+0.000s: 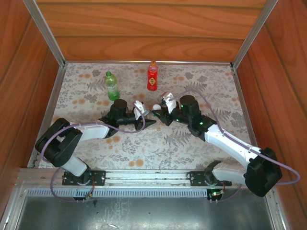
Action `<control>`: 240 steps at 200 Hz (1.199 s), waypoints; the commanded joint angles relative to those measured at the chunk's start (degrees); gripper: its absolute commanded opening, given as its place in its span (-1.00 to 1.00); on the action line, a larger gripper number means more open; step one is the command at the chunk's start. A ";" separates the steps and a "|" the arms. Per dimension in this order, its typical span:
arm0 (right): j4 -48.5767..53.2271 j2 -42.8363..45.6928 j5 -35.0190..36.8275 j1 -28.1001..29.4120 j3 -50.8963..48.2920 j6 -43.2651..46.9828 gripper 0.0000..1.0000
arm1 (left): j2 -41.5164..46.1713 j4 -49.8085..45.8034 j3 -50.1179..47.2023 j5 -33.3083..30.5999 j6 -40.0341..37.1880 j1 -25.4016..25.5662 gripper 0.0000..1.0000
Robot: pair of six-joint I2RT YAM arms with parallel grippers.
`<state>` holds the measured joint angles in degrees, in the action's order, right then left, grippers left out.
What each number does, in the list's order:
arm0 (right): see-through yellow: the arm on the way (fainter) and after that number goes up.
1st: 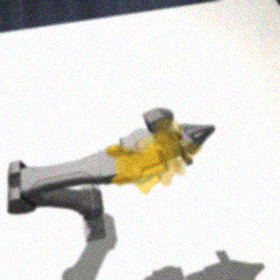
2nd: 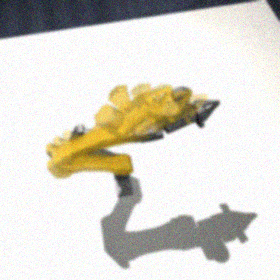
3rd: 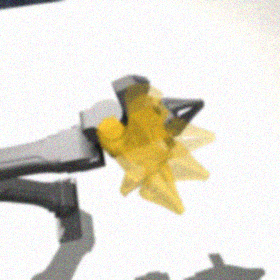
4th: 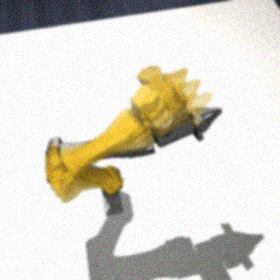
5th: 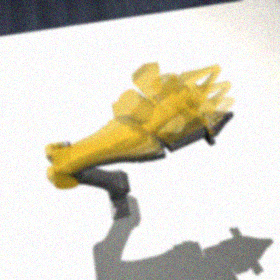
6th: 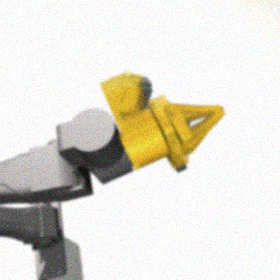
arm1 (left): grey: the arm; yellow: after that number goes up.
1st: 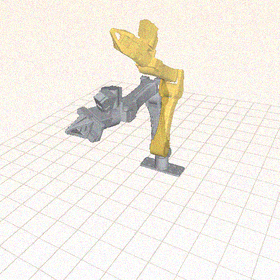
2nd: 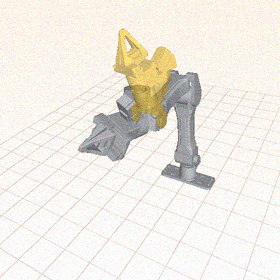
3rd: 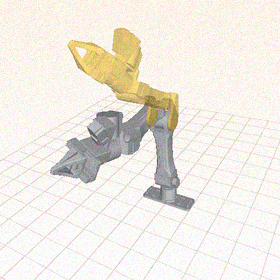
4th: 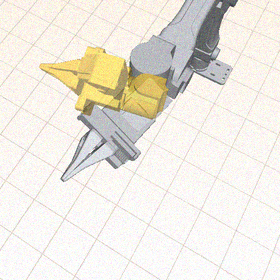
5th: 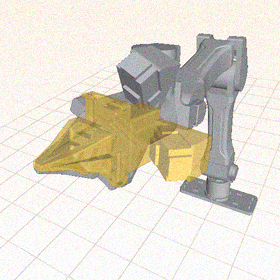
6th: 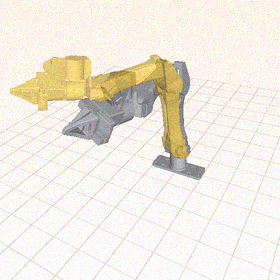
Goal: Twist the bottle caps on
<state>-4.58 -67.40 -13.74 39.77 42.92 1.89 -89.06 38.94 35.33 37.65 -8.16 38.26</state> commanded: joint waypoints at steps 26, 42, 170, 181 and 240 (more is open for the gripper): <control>1.85 -0.29 -0.84 0.09 2.87 -0.84 -0.31 | 1.71 1.59 0.05 -1.64 -0.66 0.32 0.39; 1.40 0.06 0.71 0.09 3.02 -0.67 -0.32 | 2.46 1.64 -0.31 -2.88 -0.94 0.34 0.54; -3.28 -16.57 16.02 -14.77 16.59 0.60 -0.35 | 13.83 1.67 -9.51 -24.20 0.97 -3.74 1.00; -5.42 -19.74 14.40 -16.33 18.33 1.84 -0.34 | 14.47 1.67 -10.03 -23.69 2.61 -5.42 1.00; -8.63 -35.21 12.11 -21.27 28.50 7.16 -0.31 | 19.41 1.67 -12.74 -29.40 6.74 -8.32 1.00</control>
<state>-10.90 -99.00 -0.32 19.59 67.96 5.26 -72.07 39.92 23.68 11.68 -3.68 30.37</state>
